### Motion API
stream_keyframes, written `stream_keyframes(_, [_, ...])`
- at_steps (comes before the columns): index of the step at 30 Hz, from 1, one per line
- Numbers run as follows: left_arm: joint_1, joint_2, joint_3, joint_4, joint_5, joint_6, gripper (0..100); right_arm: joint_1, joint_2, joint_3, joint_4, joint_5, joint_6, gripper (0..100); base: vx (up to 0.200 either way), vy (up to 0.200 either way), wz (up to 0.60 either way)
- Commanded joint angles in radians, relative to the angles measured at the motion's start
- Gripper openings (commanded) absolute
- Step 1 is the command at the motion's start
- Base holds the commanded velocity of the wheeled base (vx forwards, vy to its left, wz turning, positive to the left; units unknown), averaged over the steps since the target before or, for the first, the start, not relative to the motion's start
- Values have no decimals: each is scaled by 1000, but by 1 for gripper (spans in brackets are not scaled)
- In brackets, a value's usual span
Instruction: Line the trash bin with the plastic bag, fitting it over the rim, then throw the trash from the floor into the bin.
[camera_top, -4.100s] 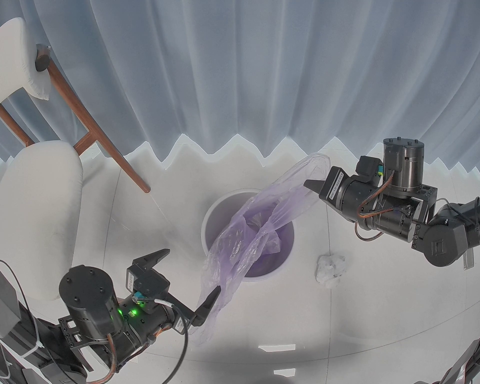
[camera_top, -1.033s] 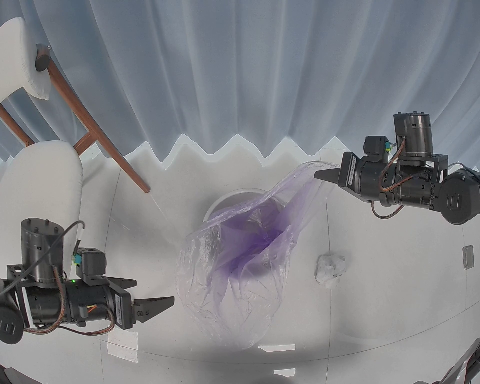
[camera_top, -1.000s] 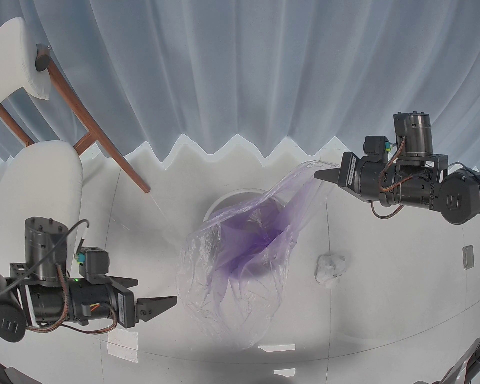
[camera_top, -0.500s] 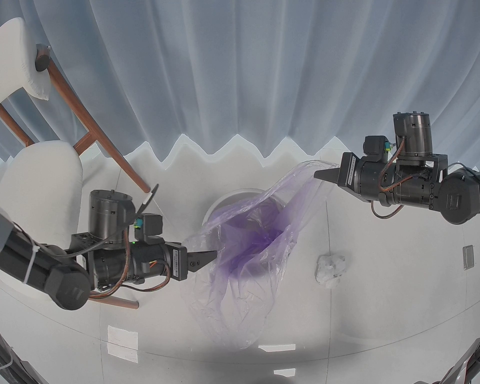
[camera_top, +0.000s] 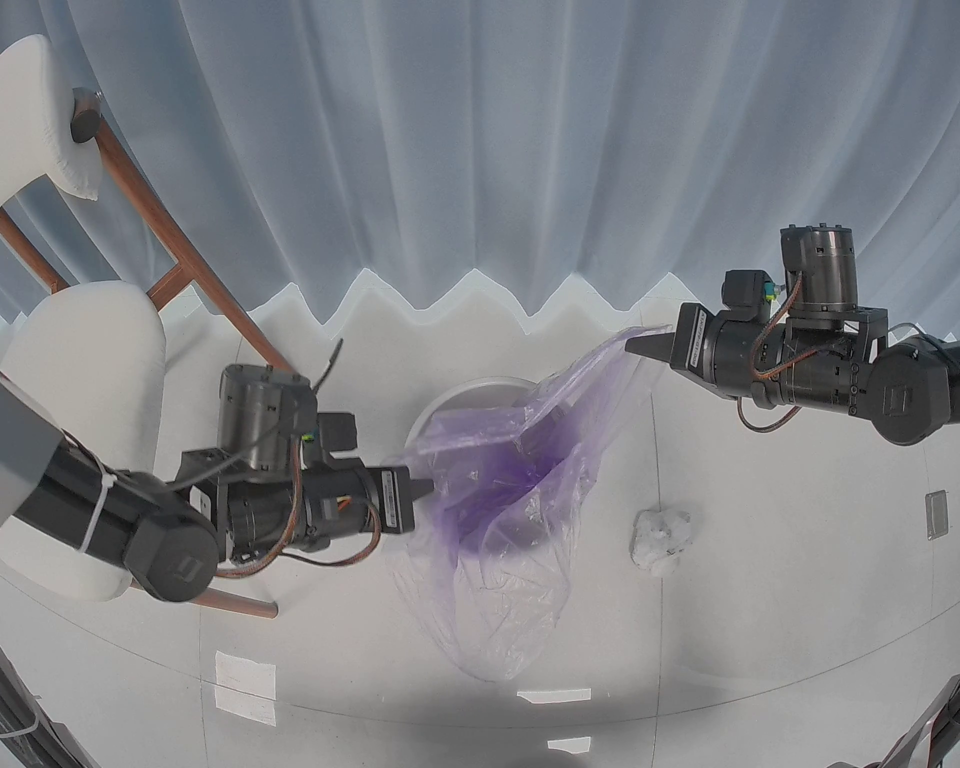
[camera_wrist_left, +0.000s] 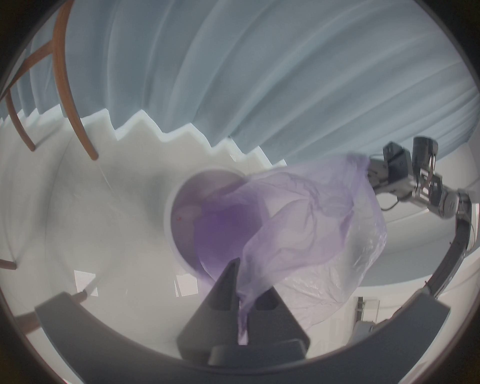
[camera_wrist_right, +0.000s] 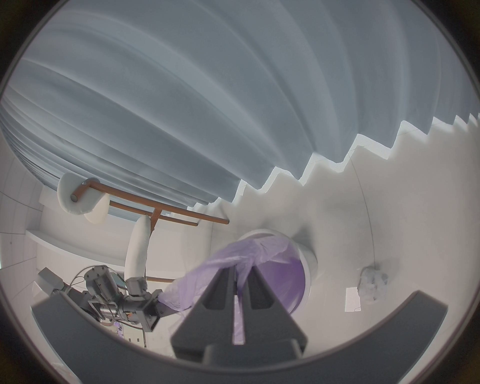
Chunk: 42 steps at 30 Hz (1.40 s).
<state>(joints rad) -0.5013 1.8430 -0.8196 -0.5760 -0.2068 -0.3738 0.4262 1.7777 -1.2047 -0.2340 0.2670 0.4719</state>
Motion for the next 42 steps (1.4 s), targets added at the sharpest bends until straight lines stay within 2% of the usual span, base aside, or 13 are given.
stream_keyframes(1, [75, -27, -147, 94, -2, -5, 0, -41, 63, -82, 15, 6, -21, 0, 0, 0, 0])
stream_keyframes(4, [110, -31, -311, 286, -8, -8, 0, -93, 135, -197, 38, 29, -67, 0, 0, 0, 0])
stream_keyframes(8, [150, 16, -444, 366, -9, -8, 0, -133, 215, -340, 108, 72, -102, 0, 0, 0, 0])
stream_keyframes(12, [152, 104, -512, 378, -8, -8, 0, -149, 307, -472, 188, 118, -148, 0, 0, 0, 0])
stream_keyframes(18, [150, 197, -573, 377, -2, -8, 0, -164, 425, -593, 211, 126, -156, 0, 0, 0, 0])
stream_keyframes(25, [187, 354, -785, 404, 15, -8, 0, -211, 598, -795, 298, 179, -157, 0, 0, 0, 0])
stream_keyframes(29, [191, 390, -859, 464, 37, -13, 0, -233, 672, -795, 391, 179, -157, 0, 0, 0, 0])
stream_keyframes(33, [175, 383, -869, 478, 37, -73, 0, -242, 691, -795, 475, 181, -156, 0, 0, 0, 0])
stream_keyframes(34, [167, 381, -868, 479, 37, -79, 0, -242, 689, -795, 475, 181, -156, 100, 0, 0, 0])
stream_keyframes(39, [155, 380, -863, 479, 38, -80, 0, -241, 623, -795, 476, 184, -127, 100, 0, 0, 0])
stream_keyframes(40, [152, 380, -860, 479, 38, -80, 0, -236, 595, -795, 478, 193, -87, 100, 0, 0, 0])
stream_keyframes(41, [152, 380, -860, 479, 38, -80, 0, -236, 595, -795, 478, 193, -87, 100, 0, 0, 0])
stream_keyframes(42, [148, 380, -859, 479, 38, -80, 0, -236, 568, -795, 478, 230, -27, 100, 0, 0, 0])
